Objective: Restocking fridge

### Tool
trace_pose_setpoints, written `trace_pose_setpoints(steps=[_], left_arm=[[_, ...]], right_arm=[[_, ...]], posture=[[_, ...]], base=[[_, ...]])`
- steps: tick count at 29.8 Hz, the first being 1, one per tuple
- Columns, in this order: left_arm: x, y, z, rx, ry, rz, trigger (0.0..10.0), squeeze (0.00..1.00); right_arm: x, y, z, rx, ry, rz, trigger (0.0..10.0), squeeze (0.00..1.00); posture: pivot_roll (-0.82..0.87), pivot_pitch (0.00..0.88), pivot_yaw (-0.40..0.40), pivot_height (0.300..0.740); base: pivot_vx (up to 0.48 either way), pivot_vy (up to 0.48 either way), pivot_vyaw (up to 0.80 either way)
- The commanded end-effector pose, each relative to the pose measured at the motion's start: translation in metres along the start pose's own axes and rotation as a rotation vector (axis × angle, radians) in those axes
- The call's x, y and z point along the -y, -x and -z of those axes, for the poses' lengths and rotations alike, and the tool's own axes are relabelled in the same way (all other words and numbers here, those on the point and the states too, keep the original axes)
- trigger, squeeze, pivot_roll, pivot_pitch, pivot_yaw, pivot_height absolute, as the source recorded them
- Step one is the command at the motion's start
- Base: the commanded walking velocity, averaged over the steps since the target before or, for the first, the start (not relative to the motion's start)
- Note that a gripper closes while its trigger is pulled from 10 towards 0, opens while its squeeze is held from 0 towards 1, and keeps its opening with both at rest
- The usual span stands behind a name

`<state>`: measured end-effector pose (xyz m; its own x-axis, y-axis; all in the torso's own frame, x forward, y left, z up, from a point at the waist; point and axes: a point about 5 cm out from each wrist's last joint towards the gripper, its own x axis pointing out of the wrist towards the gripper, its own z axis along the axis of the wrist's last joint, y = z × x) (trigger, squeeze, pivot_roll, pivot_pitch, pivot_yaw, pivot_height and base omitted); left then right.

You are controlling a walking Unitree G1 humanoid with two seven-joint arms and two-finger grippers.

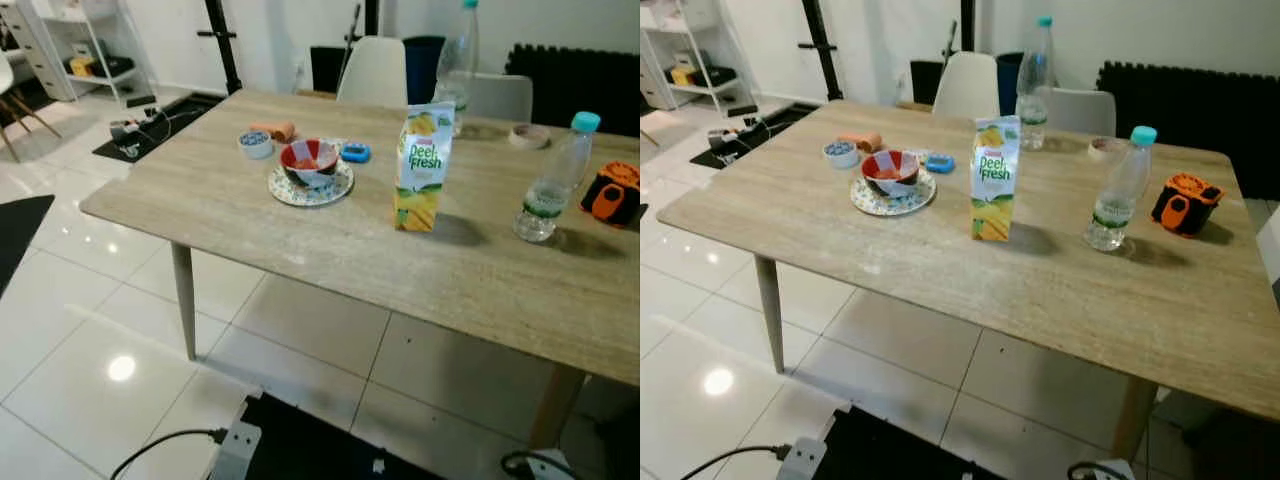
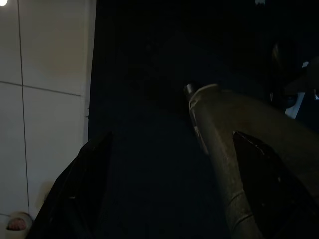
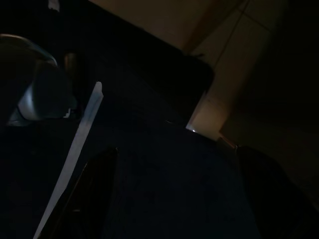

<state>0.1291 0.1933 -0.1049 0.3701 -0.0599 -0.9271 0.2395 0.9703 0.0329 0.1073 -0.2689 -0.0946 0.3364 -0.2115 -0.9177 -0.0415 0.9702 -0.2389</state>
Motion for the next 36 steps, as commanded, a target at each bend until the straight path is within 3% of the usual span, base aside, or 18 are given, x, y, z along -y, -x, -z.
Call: trace_pose_setpoints(steps=[1,3,5,8,10,17,21,23,25,26,31,34,35,36], left_arm=[[-0.004,0.001,0.003,-0.01,-0.012,-0.01,10.0,0.0],[-0.004,0.001,0.003,-0.009,-0.016,-0.013,10.0,0.0],[-0.005,0.001,0.003,-0.009,-0.016,-0.014,10.0,0.0],[-0.005,0.001,0.003,-0.009,-0.016,-0.017,10.0,0.0],[-0.005,0.001,0.003,-0.009,-0.016,-0.017,10.0,0.0],[-0.006,0.001,0.004,-0.01,-0.013,-0.016,10.0,0.0],[-0.005,0.001,0.004,-0.01,-0.013,-0.015,10.0,0.0],[-0.004,0.001,0.005,-0.011,-0.012,-0.012,10.0,0.0],[-0.004,0.001,0.005,-0.011,-0.012,-0.011,10.0,0.0],[-0.003,0.001,0.005,-0.011,-0.011,-0.01,10.0,0.0],[-0.001,0.001,0.006,-0.012,-0.011,-0.006,10.0,0.0],[-0.001,0.001,0.006,-0.012,-0.011,-0.005,10.0,0.0],[0.0,0.001,0.007,-0.013,-0.011,-0.002,10.0,0.0],[0.001,0.001,0.007,-0.013,-0.012,-0.001,10.0,0.0]], right_arm=[[-0.003,0.0,-0.003,0.024,-0.01,-0.016,10.0,0.0],[-0.005,0.0,-0.026,0.139,-0.056,-0.073,10.0,0.0],[-0.005,0.0,-0.034,0.174,-0.075,-0.093,10.0,0.0],[-0.013,0.003,-0.069,0.312,-0.063,-0.243,10.0,0.0],[-0.018,0.005,-0.079,0.354,-0.056,-0.312,10.0,0.0],[-0.05,0.034,-0.154,0.62,0.112,-0.781,10.0,0.0],[-0.057,0.043,-0.164,0.657,0.177,-0.893,10.0,0.0],[-0.07,0.06,-0.176,0.713,0.304,-1.093,10.0,0.0],[-0.073,0.068,-0.183,0.749,0.323,-1.155,10.0,0.0],[-0.075,0.082,-0.199,0.841,0.32,-1.22,10.0,0.0],[-0.073,0.114,-0.239,1.071,0.253,-1.282,10.0,0.0],[-0.071,0.121,-0.246,1.114,0.242,-1.295,10.0,0.0],[-0.066,0.143,-0.269,1.257,0.212,-1.293,10.0,0.0],[-0.064,0.151,-0.277,1.309,0.198,-1.286,10.0,0.0]], posture=[[-0.03,0.0,0.022,0.74],[-0.03,0.0,0.023,0.74],[-0.03,0.0,0.023,0.74],[-0.03,0.0,0.023,0.74],[-0.03,0.0,0.023,0.74],[-0.03,0.0,0.023,0.74],[-0.03,0.0,0.021,0.74],[-0.03,0.0,0.017,0.74],[-0.03,0.0,0.017,0.74],[-0.03,0.0,0.013,0.74],[-0.03,0.0,0.011,0.74],[-0.03,0.0,0.008,0.74],[-0.03,0.0,0.006,0.74],[-0.03,0.0,0.006,0.74]], base=[[0.0,0.0,0.0],[0.0,0.0,0.0],[0.0,0.0,0.0],[0.0,0.0,0.0],[0.0,0.0,0.0],[0.0,0.0,0.0],[0.0,0.0,0.0],[0.0,0.0,0.0],[0.0,0.0,0.0],[0.0,0.0,0.0],[0.0,0.0,0.0],[0.0,0.0,0.0],[0.0,0.0,0.0],[0.0,0.0,0.0]])
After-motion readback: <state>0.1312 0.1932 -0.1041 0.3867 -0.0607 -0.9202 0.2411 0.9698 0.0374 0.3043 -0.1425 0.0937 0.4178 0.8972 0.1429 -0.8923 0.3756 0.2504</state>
